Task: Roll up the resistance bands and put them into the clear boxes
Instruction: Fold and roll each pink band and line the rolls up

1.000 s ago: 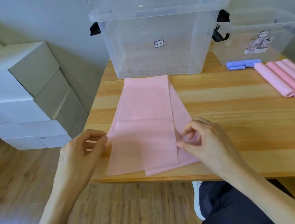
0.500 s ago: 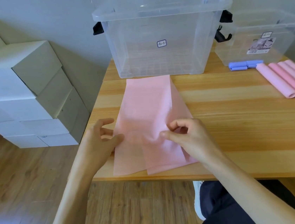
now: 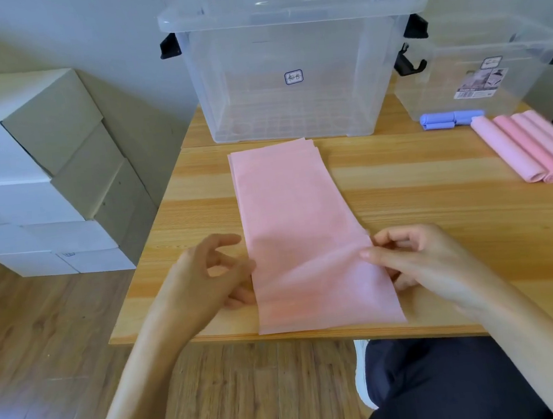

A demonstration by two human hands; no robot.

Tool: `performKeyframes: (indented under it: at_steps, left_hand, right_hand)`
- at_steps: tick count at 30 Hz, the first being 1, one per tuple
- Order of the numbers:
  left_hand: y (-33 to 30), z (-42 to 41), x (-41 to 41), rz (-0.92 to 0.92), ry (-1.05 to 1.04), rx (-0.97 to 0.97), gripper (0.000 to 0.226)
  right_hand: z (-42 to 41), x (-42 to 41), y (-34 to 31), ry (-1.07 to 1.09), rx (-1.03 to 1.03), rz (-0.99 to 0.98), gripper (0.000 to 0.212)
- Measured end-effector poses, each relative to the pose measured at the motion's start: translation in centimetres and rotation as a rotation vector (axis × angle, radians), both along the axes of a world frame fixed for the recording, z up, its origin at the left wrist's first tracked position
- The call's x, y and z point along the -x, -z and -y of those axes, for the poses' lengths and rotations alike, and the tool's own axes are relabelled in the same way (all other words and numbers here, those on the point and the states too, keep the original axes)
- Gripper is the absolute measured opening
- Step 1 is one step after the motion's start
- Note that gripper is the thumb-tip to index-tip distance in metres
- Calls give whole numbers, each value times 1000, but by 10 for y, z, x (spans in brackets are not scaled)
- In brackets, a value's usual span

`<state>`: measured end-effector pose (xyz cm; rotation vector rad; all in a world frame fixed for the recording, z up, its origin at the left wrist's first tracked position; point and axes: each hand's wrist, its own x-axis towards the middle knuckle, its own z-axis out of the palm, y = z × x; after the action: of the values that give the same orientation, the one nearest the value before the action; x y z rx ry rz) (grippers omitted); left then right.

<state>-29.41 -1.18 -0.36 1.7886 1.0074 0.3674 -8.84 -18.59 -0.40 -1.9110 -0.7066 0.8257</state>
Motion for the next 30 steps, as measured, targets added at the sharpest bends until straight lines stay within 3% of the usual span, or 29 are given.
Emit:
performKeyframes:
  at_steps: [6, 10, 14, 18, 24, 28, 30]
  left_hand:
    - [-2, -57, -22, -82, -91, -108, 31]
    - [-6, -101, -64, -49, -137, -113, 44]
    - [-5, -138, -100, 83, -146, 89, 17]
    - [-11, -151, -122, 109, -109, 222, 17]
    - [-9, -148, -134, -226, -68, -102, 30]
    - [-9, -138, -134, -228, -20, -305, 13]
    - [-10, -135, -137, -149, -11, -239, 20]
  right_hand:
    - [6, -1, -5, -33, -93, -257, 26]
    - [9, -3, -8, -56, 21, -56, 17]
    - [10, -3, -9, -63, 42, 17, 13]
    - [12, -6, -6, -60, 45, 31, 13]
    - [11, -14, -4, -77, 22, 5, 9]
    - [6, -20, -2, -104, 9, 9, 8]
    - [3, -24, -2, -113, 13, 33, 8]
